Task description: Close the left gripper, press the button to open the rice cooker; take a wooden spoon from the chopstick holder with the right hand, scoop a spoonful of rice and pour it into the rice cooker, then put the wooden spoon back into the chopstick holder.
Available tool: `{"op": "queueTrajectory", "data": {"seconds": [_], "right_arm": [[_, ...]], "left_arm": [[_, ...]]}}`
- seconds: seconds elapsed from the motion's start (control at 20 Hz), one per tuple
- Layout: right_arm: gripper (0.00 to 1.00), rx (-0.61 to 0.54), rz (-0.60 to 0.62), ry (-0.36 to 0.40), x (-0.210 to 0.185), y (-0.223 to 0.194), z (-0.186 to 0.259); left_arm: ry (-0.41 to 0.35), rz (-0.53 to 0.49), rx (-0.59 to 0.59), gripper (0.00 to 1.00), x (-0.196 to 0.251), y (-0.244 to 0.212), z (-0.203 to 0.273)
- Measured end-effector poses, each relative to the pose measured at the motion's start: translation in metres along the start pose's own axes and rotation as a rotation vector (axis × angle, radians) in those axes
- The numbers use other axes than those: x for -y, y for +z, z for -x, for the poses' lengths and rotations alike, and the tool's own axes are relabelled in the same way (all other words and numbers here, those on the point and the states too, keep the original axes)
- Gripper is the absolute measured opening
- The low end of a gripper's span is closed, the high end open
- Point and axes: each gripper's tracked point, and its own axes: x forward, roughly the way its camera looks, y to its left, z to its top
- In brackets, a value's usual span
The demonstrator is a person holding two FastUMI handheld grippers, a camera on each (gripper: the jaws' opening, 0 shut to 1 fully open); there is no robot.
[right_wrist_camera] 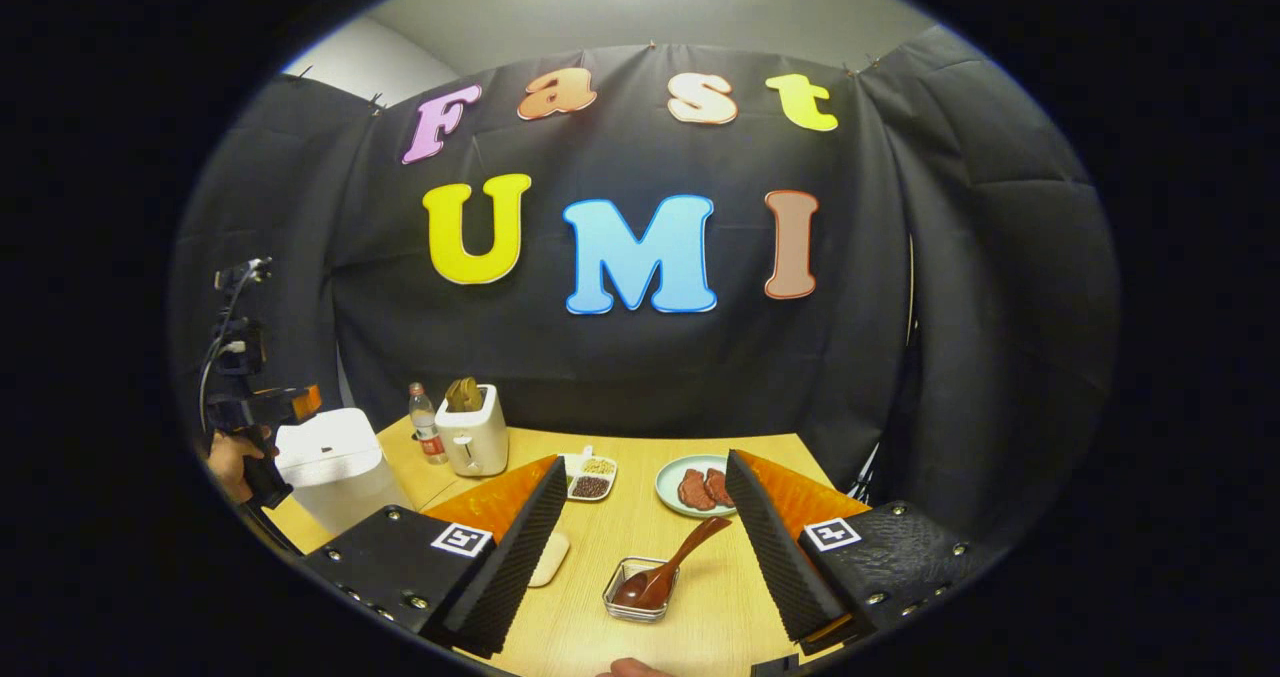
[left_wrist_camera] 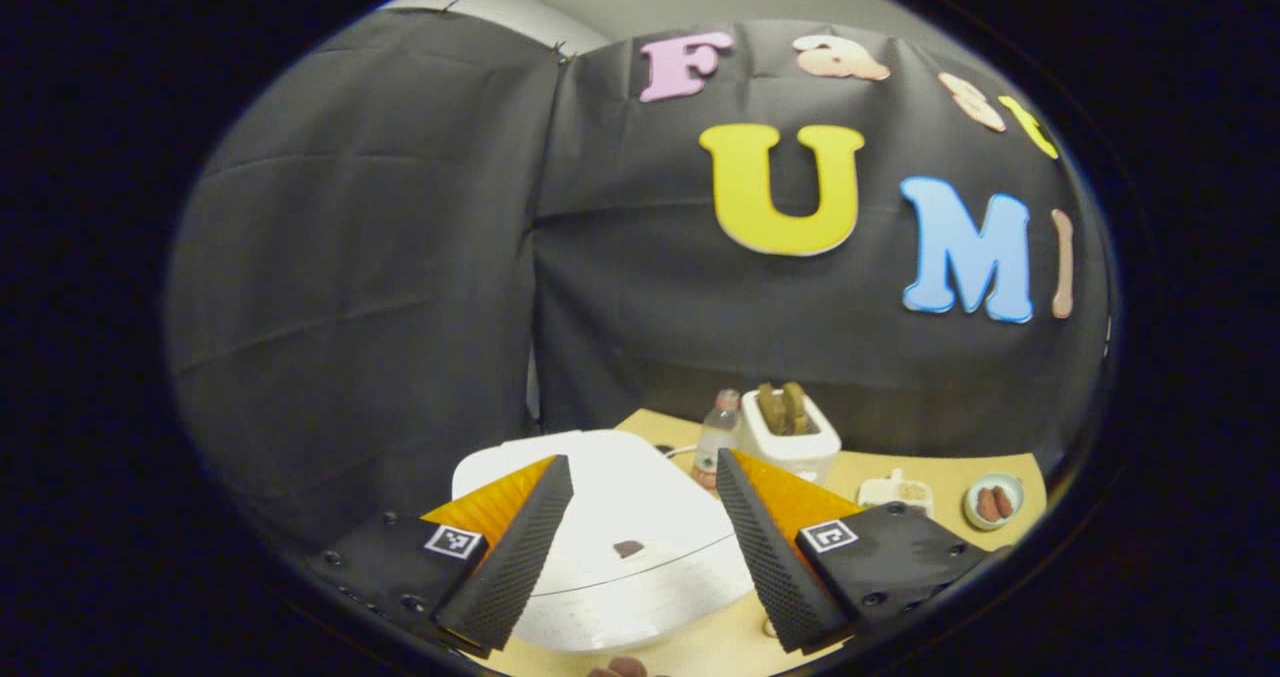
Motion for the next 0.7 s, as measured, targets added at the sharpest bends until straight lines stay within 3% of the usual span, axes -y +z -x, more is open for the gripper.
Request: {"op": "queueTrajectory", "data": {"seconds": [0.3,0.5,0.7], "right_arm": [[0.98,0.121,-0.021,-0.025,0.003,0.058,0.004],[0.97,0.19,-0.048,-0.003,-0.015,0.093,0.016],[0.98,0.208,-0.043,0.031,-0.033,0.102,0.021]], "left_arm": [[-0.229,-0.07,0.204,0.99,0.089,0.096,0.095],[-0.3,-0.052,0.263,0.99,0.127,0.139,0.159],[-0.348,-0.061,0.261,0.99,0.148,0.139,0.177]]}}
